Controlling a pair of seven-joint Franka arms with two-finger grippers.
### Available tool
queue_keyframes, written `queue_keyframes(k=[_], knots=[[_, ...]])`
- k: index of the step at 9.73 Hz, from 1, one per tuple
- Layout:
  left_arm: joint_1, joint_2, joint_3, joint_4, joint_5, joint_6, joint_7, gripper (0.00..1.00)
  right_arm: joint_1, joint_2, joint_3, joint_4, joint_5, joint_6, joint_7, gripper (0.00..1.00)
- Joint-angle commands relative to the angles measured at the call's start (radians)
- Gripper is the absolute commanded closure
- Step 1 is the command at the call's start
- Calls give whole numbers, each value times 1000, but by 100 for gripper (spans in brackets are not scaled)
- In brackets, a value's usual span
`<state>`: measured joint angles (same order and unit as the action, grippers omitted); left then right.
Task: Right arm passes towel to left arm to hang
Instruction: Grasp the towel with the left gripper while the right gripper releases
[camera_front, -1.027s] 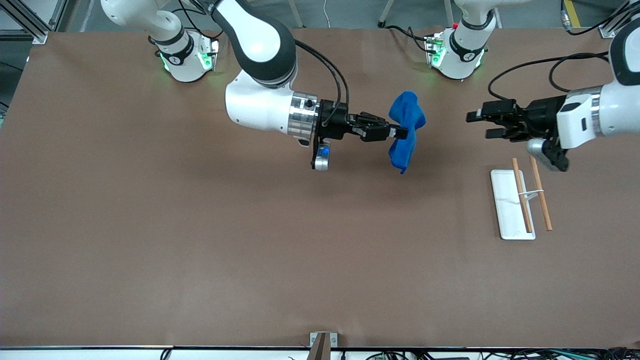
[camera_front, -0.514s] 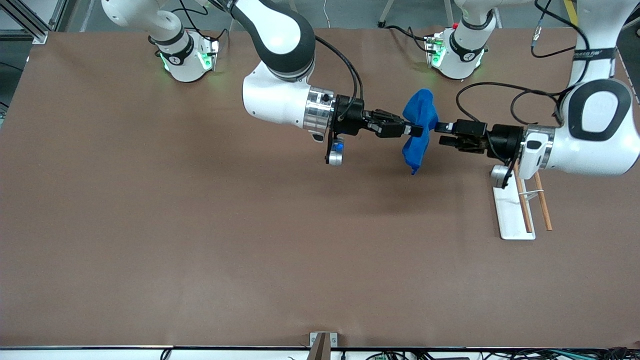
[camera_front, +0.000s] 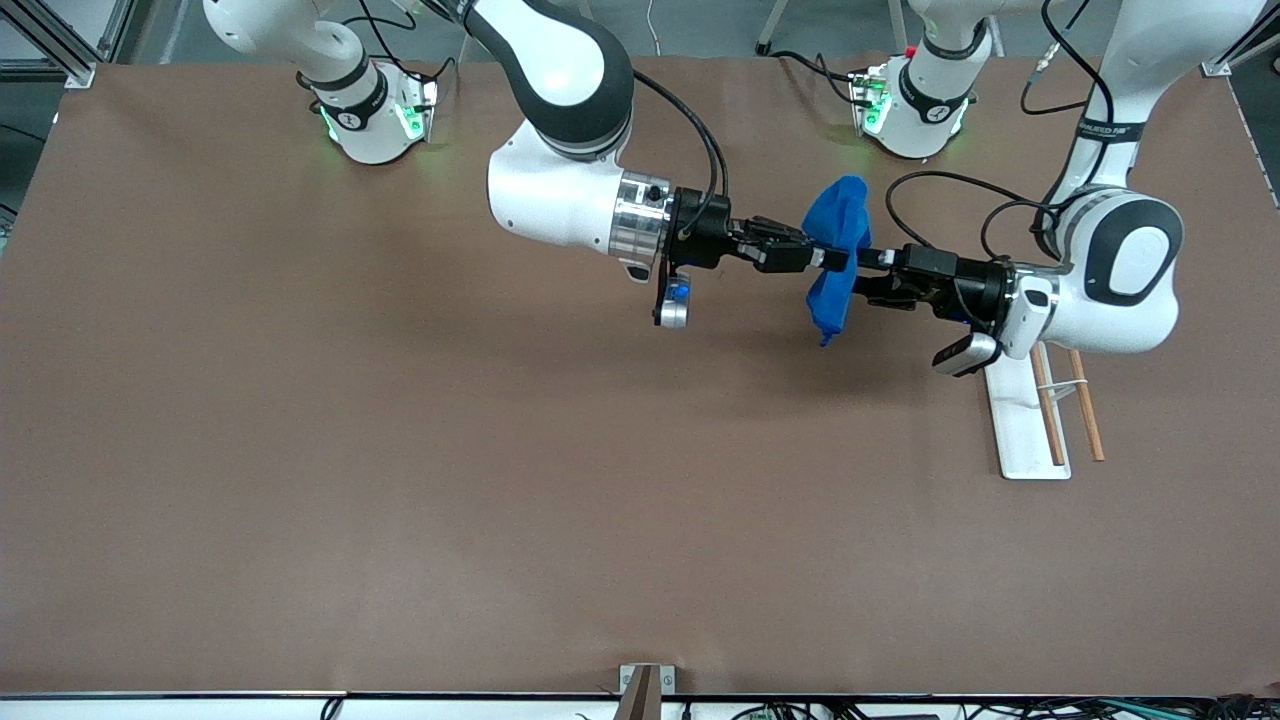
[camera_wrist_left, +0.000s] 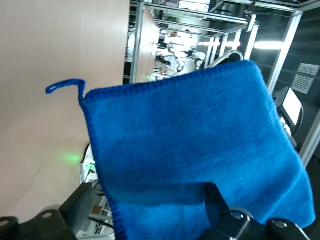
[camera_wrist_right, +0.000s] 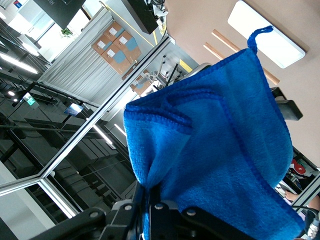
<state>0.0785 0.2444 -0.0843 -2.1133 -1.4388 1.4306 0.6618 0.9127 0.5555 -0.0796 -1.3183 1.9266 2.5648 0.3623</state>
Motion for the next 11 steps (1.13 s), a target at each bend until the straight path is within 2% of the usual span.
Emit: queue_keyframes(k=[1, 2, 3, 7, 8, 9, 10, 11], knots=[[21, -8, -2, -92, -133, -6, 97, 50, 20, 11, -12, 24, 26, 23, -2, 97], [21, -14, -2, -93, -165, -6, 98, 72, 21, 11, -12, 24, 26, 23, -2, 97], [23, -22, -2, -93, -196, -6, 98, 86, 21, 11, -12, 24, 26, 25, -2, 97], [38, -22, 5, -79, -206, -6, 96, 97, 21, 11, -12, 24, 23, 22, -3, 96], [40, -19, 6, -65, -192, -4, 91, 97, 21, 11, -16, 22, 14, 23, -3, 79], [40, -13, 8, -39, -158, -4, 82, 97, 26, 6, -19, 8, -38, 40, -5, 19], [41, -7, 9, -10, -120, -2, 76, 97, 17, 4, -16, -14, -132, 37, 1, 0], [41, -5, 11, 7, -86, 1, 78, 98, 9, 1, -19, -25, -173, 35, 3, 0]])
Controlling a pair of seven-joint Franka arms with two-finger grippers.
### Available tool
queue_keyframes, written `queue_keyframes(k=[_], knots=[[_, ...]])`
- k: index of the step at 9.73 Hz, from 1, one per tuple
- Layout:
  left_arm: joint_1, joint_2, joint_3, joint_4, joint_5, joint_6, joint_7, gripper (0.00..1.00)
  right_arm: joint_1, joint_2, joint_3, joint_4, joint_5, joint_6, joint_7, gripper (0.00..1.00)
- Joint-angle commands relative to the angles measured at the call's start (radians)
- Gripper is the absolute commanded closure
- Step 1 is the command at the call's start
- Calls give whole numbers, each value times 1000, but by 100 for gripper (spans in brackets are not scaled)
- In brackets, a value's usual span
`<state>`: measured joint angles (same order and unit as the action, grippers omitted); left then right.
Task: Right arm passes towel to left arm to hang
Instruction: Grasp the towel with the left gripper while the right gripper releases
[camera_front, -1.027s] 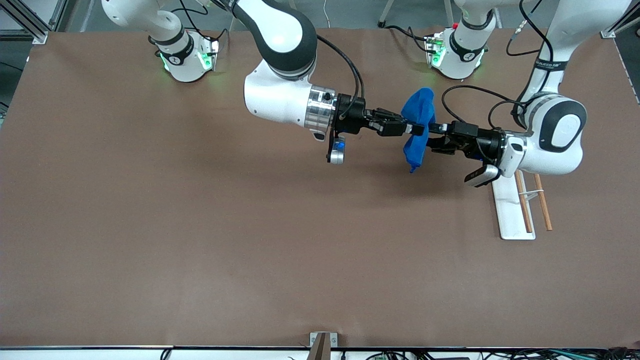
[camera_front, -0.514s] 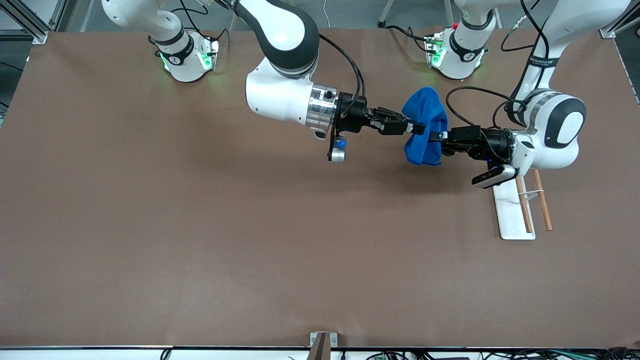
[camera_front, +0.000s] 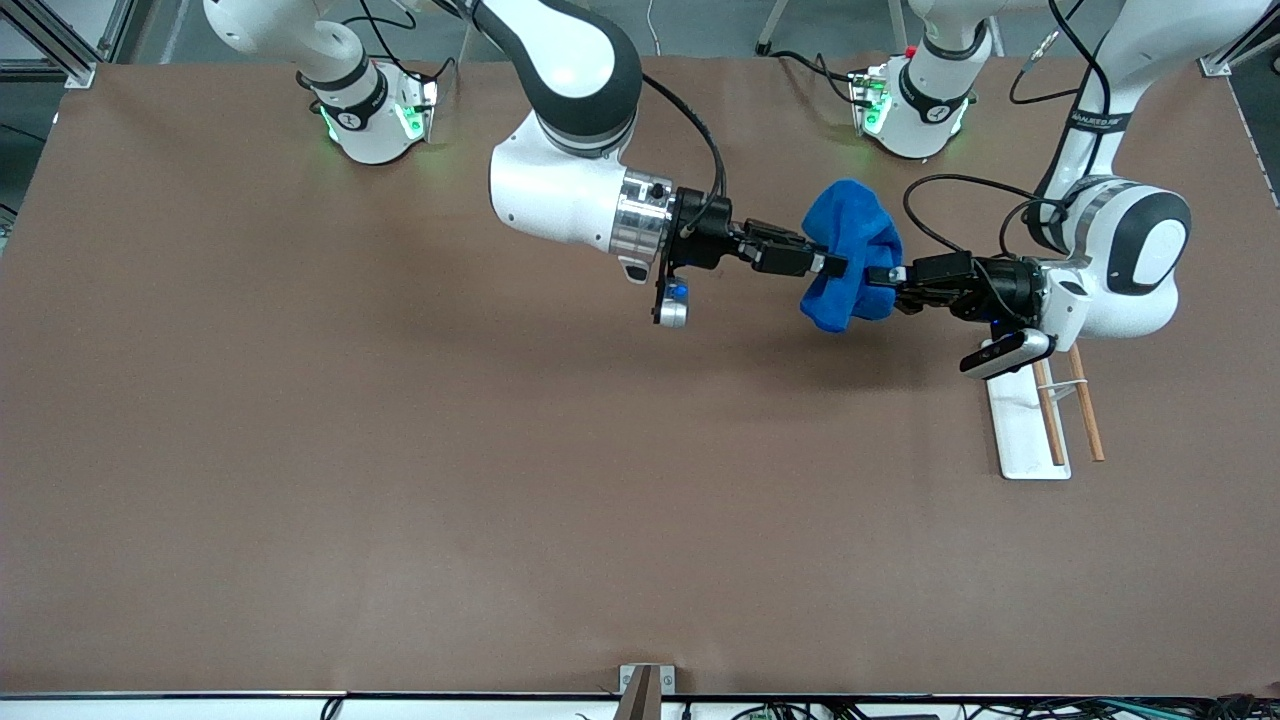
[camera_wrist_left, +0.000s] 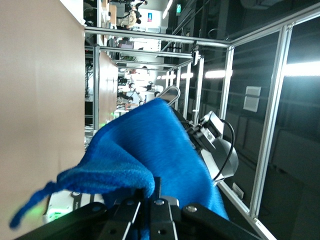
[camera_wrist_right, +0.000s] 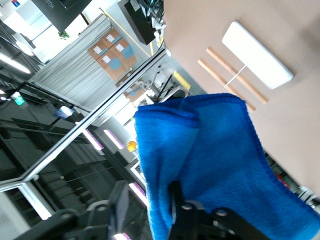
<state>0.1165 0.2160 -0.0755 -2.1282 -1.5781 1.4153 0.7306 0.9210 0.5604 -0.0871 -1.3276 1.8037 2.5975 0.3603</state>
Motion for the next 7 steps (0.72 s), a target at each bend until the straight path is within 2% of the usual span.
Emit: queue_keyframes(k=[1, 2, 3, 4, 6, 7], knots=[[3, 34, 3, 52, 97, 19, 7, 99, -17, -7, -17, -42, -157, -5, 2, 0], [5, 36, 3, 86, 159, 34, 7, 99, -46, -10, -17, -74, -291, -28, 3, 0], [9, 34, 3, 97, 199, 75, 7, 100, -95, -10, -20, -90, -369, -89, 3, 0], [11, 34, 5, 128, 263, 114, 7, 100, -137, -11, -20, -110, -489, -144, 3, 0], [34, 51, 11, 204, 424, 163, -28, 100, -213, -37, -28, -169, -733, -169, 5, 0], [40, 51, 20, 247, 570, 174, -45, 100, -234, -59, -57, -206, -883, -172, 5, 0]])
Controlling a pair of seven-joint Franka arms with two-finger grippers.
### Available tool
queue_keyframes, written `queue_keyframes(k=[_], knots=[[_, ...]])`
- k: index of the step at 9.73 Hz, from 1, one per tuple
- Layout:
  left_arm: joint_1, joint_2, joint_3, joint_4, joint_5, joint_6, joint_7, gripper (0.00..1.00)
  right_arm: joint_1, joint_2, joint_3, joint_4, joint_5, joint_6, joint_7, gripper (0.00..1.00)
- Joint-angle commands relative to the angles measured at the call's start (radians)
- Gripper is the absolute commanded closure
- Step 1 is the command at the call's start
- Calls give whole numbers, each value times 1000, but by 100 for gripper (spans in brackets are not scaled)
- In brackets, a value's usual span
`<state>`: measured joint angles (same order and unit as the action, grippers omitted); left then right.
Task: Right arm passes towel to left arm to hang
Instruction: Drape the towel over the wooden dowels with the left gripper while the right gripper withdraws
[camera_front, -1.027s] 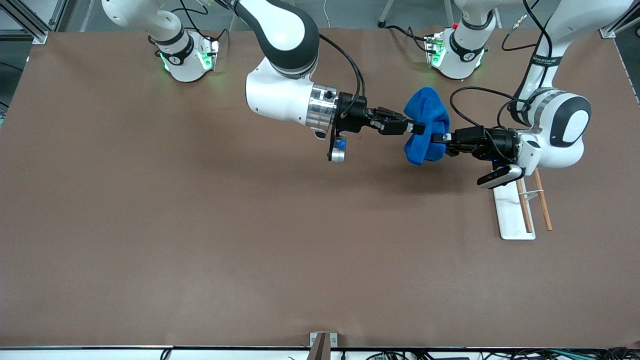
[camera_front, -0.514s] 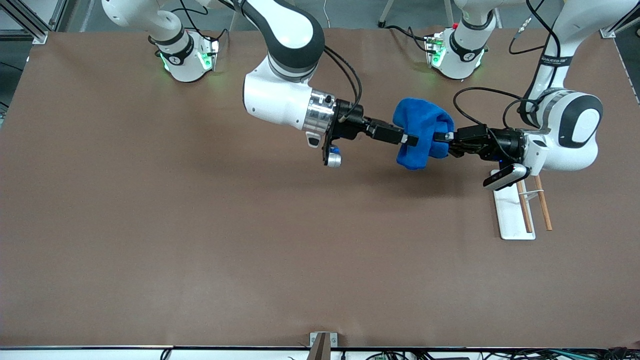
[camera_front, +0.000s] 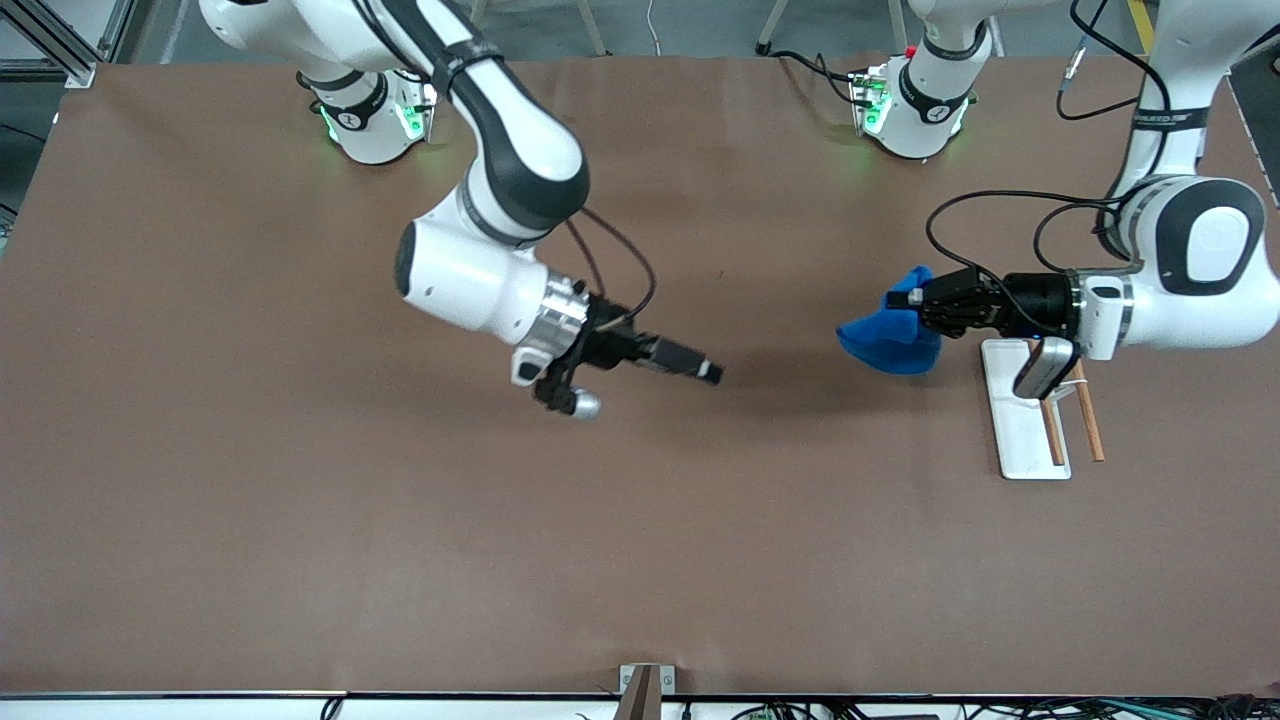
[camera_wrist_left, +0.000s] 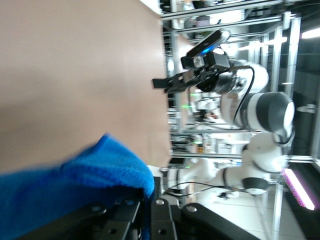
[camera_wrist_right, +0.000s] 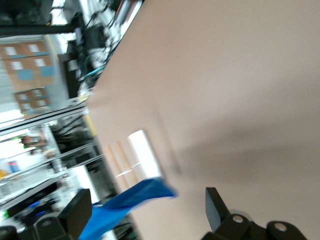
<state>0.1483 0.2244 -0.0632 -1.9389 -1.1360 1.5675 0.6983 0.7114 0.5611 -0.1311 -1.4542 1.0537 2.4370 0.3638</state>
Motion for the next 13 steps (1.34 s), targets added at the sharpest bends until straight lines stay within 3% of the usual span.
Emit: queue_keyframes(k=[1, 2, 4, 6, 8, 9, 11, 12, 13], knots=[[-1, 52, 41, 101, 289, 40, -37, 100, -29, -70, -65, -109, -267, -50, 3, 0], [-9, 64, 81, 132, 356, 51, -40, 100, -23, -70, -140, -112, -382, -115, 4, 0], [-9, 79, 193, 158, 364, 68, -48, 100, -26, -98, -260, -114, -631, -224, 4, 0], [-7, 87, 264, 162, 435, 126, -37, 100, -39, -136, -346, -110, -766, -324, -5, 0], [-1, 92, 327, 164, 531, 217, -7, 100, -122, -205, -334, -98, -1010, -390, -8, 0], [4, 104, 350, 163, 548, 255, 7, 100, -203, -245, -299, -78, -1029, -418, -9, 0], [7, 130, 417, 161, 550, 259, 50, 100, -452, -341, -111, -57, -1044, -563, -80, 0], [7, 150, 433, 163, 550, 259, 50, 98, -537, -386, -76, -58, -1051, -629, -129, 0], [7, 167, 436, 163, 550, 259, 43, 81, -585, -435, -73, -60, -1051, -709, -190, 0]])
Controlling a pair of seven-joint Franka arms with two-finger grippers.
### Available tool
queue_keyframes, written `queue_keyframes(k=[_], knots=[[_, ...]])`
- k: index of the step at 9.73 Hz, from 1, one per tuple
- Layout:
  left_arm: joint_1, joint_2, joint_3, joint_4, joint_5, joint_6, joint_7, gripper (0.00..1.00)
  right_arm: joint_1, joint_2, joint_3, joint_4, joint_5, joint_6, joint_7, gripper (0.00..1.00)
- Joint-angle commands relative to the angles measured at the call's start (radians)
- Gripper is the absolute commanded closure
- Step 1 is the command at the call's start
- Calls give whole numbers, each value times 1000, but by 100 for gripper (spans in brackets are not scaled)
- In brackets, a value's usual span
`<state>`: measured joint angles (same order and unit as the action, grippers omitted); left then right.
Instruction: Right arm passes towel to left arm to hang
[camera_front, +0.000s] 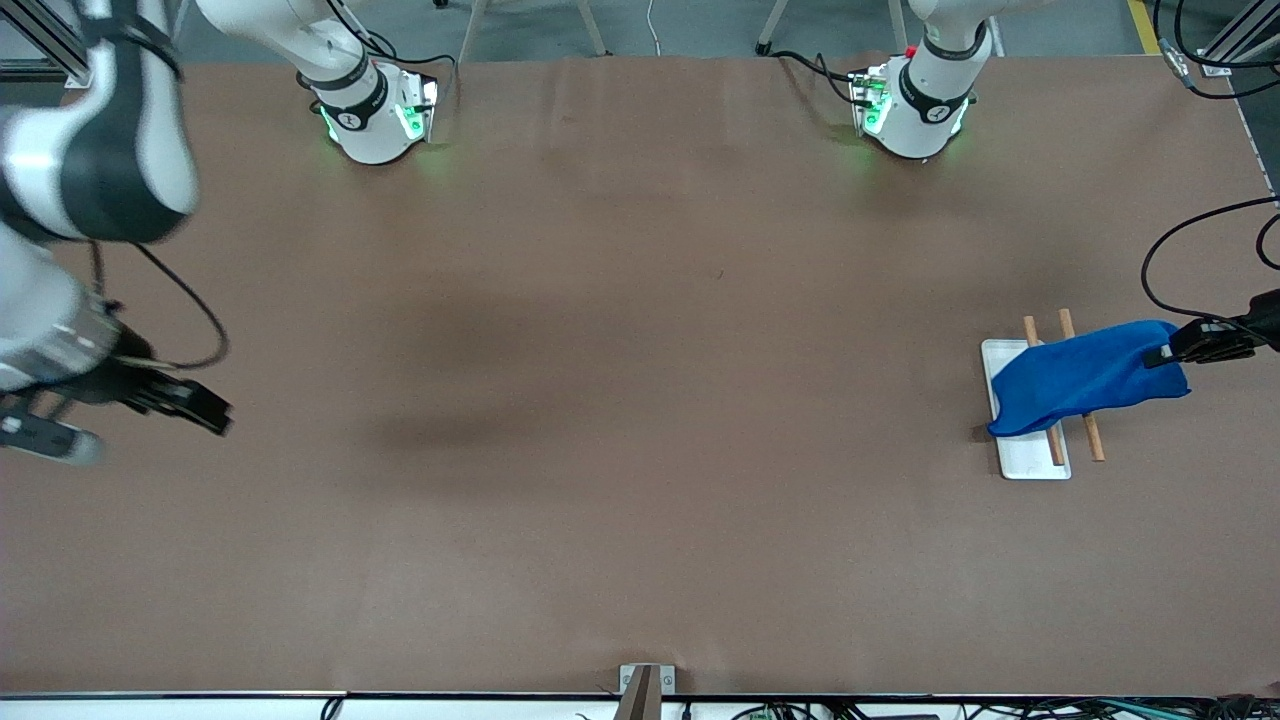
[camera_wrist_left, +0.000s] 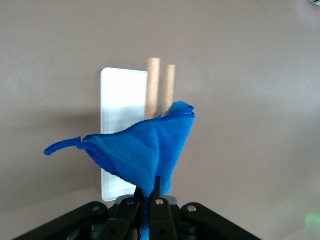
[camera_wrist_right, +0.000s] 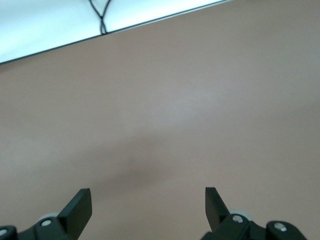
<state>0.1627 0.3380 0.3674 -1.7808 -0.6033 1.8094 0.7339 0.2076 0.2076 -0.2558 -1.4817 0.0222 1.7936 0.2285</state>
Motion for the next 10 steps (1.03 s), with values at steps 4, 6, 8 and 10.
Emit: queue_keyframes(k=[4, 6, 8, 10], knots=[[-12, 64, 2, 104, 77, 39, -5, 0, -218, -250, 127, -124, -19, -180, -109, 0], [-26, 40, -28, 167, 167, 45, -42, 0, -217, -268, 125, -137, -19, -171, -112, 0], [-29, -43, -161, 161, 337, 109, -184, 0, -231, -261, 132, -95, -19, -180, -124, 0], [-31, -120, -310, 158, 456, 114, -372, 0, -267, -263, 191, -88, -78, -181, -178, 0]])
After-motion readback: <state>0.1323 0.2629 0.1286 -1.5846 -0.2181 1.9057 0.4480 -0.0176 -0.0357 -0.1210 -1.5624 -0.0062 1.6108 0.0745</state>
